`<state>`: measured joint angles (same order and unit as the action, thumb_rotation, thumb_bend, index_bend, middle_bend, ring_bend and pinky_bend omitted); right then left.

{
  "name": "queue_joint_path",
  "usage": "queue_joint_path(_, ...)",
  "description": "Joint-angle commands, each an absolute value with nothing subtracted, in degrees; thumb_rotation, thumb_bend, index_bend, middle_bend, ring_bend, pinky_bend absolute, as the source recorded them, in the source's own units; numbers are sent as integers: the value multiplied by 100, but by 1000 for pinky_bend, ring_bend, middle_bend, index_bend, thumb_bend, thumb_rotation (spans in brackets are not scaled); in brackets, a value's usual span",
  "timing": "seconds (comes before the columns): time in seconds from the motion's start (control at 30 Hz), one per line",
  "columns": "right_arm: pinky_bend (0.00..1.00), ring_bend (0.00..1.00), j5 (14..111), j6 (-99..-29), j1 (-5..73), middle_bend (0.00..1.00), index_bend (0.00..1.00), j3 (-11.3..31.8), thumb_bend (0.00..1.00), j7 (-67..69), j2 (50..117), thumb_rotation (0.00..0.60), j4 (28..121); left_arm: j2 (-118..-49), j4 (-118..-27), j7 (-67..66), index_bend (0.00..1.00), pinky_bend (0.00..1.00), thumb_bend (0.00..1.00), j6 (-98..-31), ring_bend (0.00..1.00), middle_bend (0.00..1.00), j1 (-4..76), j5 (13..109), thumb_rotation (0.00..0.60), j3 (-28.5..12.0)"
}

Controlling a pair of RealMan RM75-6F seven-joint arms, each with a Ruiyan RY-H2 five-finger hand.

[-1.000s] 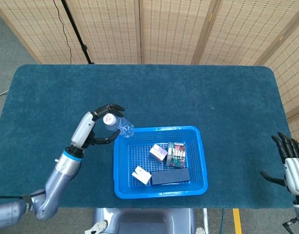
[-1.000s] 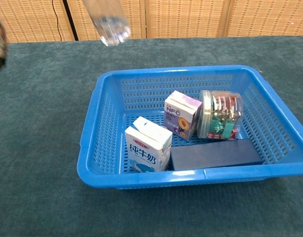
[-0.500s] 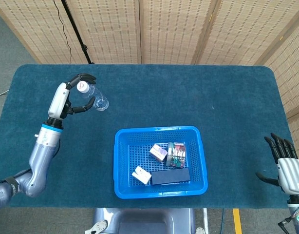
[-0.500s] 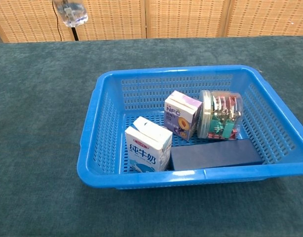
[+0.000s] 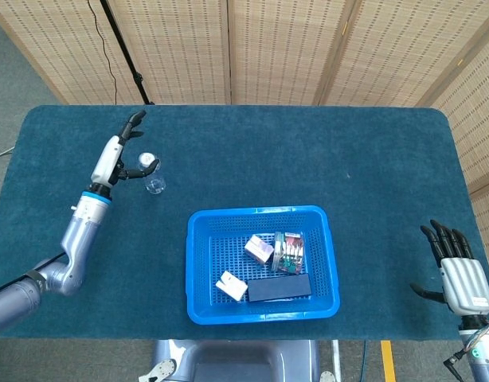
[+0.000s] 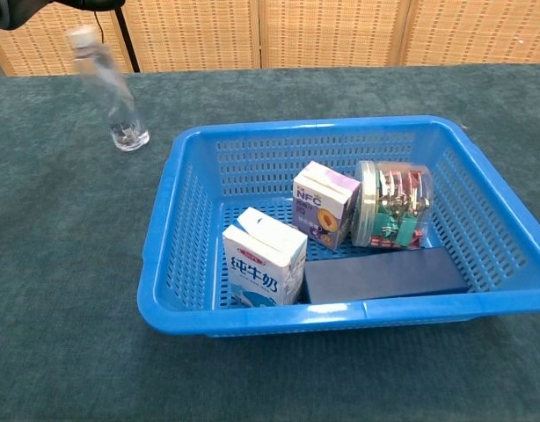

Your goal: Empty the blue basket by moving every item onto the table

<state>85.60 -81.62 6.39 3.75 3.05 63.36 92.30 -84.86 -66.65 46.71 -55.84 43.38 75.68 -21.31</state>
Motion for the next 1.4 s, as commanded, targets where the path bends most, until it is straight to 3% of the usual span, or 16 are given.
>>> queue_joint_path(0.03,0,0,8572,-8182,633,5,0,374,0,325,6321,600,9241,-8136,-6829,4871,0,21,214,-6106,0,0,4242,8195,600,-1917)
queue_joint_path(0.17,0,0,8621,-8233,615,5,0,363,0,376,6288,600,9272,-7565,-7683,4491,0,8,209,-6914,0,0,4021,8921,600,-1722)
queue_joint_path(0.3,0,0,8659,-8281,600,5,0,358,0,422,6260,600,9299,-6977,-8673,3766,0,7,209,-7170,0,0,3935,9743,600,-1306)
queue_joint_path(0.4,0,0,8674,-8310,591,5,0,361,0,456,6242,600,9311,-6588,-9435,3048,0,7,209,-6890,0,0,3979,10279,600,-898)
queue_joint_path(0.57,0,0,8652,-8328,578,5,0,376,0,568,6199,600,9287,-6232,-10597,1273,0,0,162,-5824,0,0,4131,10609,600,-378)
queue_joint_path(0.83,0,0,8626,-8347,563,5,0,396,0,738,6137,600,9249,-6592,-11226,-1103,0,0,73,-4861,0,0,4158,9573,600,-436)
queue_joint_path(1.4,0,0,8616,-8373,552,5,0,416,0,821,6103,600,9243,-7824,-11029,-2483,0,0,72,-4457,0,0,4524,8289,600,-563)
